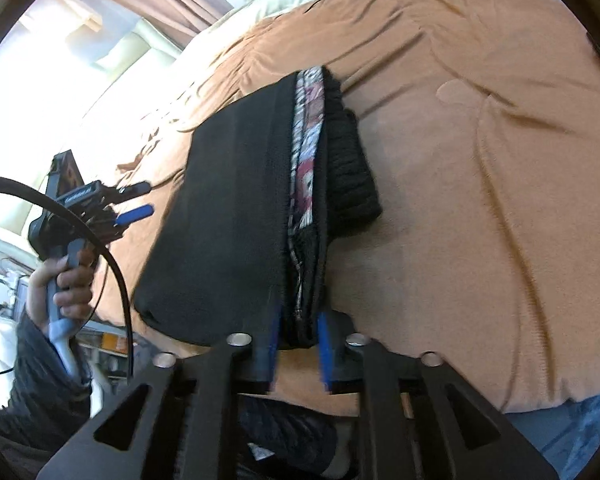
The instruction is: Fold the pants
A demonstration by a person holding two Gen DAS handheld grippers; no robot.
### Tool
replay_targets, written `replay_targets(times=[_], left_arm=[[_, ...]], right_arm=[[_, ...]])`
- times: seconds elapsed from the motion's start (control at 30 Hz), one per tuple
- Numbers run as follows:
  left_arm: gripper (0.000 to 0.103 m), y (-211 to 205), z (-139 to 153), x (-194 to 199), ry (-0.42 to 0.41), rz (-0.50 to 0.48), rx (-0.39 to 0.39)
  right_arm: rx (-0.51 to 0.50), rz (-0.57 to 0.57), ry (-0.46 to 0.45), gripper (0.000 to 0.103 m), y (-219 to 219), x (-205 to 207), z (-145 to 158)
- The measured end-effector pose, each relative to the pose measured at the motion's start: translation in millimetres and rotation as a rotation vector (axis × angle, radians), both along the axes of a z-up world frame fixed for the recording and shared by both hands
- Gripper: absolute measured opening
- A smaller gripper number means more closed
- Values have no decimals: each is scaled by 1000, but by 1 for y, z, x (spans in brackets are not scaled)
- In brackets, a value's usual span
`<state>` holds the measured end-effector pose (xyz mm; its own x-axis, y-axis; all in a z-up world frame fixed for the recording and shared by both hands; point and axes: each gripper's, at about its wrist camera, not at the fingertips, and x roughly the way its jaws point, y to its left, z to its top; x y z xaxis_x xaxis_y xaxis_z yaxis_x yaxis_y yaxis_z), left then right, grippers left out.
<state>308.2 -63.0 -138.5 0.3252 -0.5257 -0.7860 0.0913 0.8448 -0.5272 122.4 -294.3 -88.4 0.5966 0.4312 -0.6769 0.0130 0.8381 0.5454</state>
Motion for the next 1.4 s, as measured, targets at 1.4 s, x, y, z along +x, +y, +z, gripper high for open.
replay_targets(times=[1.4], left_arm=[[47, 22, -26, 7, 52, 74, -44]], right_arm=[[123, 77, -40, 49, -3, 183, 16]])
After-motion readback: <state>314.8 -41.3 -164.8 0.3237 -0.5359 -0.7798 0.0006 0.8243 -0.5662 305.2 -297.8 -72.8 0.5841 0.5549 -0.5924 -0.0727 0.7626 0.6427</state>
